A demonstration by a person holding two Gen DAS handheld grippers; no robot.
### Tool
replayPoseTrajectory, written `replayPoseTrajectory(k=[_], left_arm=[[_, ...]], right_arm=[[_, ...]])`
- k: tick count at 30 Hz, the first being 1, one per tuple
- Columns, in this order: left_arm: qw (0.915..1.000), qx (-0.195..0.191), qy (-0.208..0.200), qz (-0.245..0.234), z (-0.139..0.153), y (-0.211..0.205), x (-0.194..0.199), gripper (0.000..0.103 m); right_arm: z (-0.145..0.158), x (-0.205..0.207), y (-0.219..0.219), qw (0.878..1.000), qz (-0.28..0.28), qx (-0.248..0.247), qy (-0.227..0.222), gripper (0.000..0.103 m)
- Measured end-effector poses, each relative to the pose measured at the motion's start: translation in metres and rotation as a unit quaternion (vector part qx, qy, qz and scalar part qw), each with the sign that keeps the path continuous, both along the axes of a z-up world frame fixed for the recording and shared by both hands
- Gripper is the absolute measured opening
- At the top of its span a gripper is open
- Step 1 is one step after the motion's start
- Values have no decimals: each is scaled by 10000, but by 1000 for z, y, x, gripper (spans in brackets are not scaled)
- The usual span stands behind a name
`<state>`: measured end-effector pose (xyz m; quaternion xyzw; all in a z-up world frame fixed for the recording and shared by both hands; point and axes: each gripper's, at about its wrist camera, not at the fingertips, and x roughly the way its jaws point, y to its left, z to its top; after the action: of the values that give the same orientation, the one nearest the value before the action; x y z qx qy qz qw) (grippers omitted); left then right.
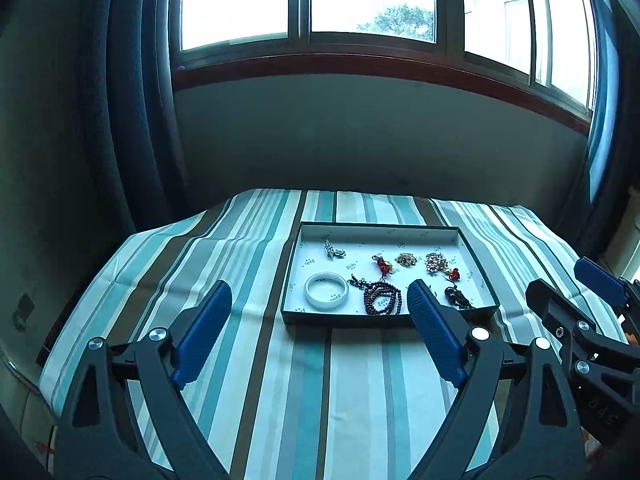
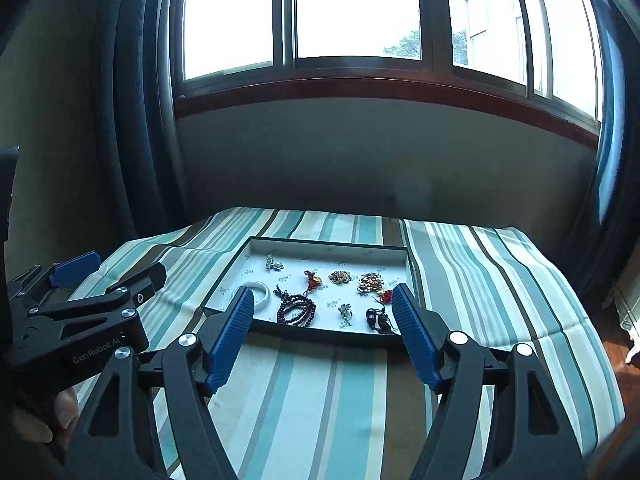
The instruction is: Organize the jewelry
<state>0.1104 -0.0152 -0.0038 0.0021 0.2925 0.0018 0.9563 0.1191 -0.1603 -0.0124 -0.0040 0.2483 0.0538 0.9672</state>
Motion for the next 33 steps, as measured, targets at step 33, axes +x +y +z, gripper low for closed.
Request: replayPoseTrajectory(k=[33], left_arm=[[10000, 13, -93, 8, 5, 0, -5, 92]], right_arm=[[1, -4, 2, 10000, 2, -12, -31, 71]])
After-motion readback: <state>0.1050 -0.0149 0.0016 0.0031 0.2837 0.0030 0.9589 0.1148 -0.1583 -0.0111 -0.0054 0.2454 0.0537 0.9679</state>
